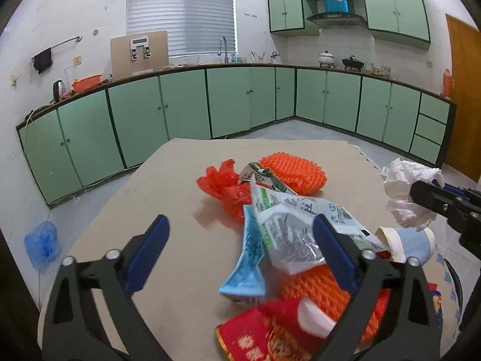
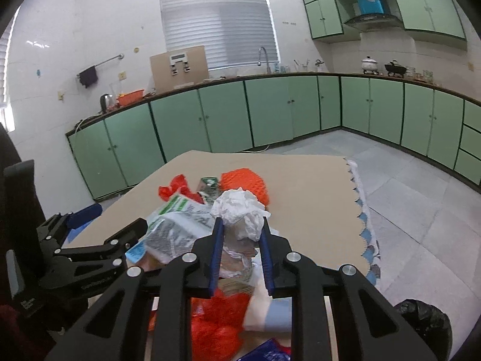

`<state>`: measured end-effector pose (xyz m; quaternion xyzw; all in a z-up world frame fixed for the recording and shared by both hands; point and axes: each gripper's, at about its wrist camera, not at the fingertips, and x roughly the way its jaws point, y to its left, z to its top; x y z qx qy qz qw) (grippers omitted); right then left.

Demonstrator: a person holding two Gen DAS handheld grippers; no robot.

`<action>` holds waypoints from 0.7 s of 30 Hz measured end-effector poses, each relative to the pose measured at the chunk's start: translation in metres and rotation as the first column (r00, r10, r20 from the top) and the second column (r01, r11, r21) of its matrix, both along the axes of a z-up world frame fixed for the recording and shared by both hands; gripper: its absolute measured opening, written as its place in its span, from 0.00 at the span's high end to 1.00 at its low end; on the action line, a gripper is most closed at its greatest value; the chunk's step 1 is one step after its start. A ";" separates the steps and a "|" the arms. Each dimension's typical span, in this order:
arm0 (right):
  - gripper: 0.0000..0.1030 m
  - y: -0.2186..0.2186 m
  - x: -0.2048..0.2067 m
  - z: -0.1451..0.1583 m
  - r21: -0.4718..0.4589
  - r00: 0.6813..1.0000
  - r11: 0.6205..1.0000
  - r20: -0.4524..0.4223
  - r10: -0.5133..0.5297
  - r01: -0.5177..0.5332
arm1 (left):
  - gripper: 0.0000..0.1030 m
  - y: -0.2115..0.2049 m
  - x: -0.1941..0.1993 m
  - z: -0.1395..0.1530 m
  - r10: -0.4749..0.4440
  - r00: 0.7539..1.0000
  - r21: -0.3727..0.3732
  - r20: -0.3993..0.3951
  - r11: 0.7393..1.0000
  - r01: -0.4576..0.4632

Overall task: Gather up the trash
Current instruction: 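Grasp the white tissue with the right tool while the left tool grasps the clear wrapper, then carry tissue and wrapper to the black bin and open both tools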

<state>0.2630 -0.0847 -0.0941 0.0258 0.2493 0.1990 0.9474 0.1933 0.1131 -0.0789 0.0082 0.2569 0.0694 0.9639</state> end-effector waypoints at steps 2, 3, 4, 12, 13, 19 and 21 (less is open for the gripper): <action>0.78 -0.003 0.005 -0.002 -0.001 1.000 1.000 -0.001 -0.012 0.012 | 0.24 -0.002 0.011 -0.005 -0.006 1.000 -0.003 -0.026 1.000 0.006; 0.78 -0.005 0.007 -0.003 -0.004 1.000 1.000 -0.001 -0.018 0.018 | 0.25 -0.002 0.017 -0.008 -0.008 0.999 -0.009 -0.040 1.000 0.008; 0.78 -0.006 0.008 -0.004 -0.006 1.000 1.000 -0.001 -0.021 0.021 | 0.27 -0.003 0.023 -0.012 -0.007 0.998 -0.013 -0.056 1.000 0.006; 0.78 -0.012 0.019 -0.011 0.002 0.999 0.999 -0.011 -0.040 0.040 | 0.80 -0.009 0.038 -0.024 -0.034 0.993 -0.036 -0.109 0.999 0.030; 0.78 -0.012 0.019 -0.011 0.001 0.999 0.999 -0.009 -0.040 0.040 | 0.80 -0.009 0.038 -0.024 -0.027 0.994 -0.040 -0.107 0.999 0.023; 0.78 -0.015 0.012 -0.006 0.006 0.999 0.999 0.008 -0.044 0.044 | 0.83 -0.007 0.025 -0.010 0.008 0.999 -0.029 -0.035 1.000 -0.009; 0.78 -0.016 0.008 -0.003 0.012 0.999 0.999 0.020 -0.049 0.048 | 0.84 -0.007 0.018 0.001 0.013 1.000 -0.032 0.005 0.999 -0.012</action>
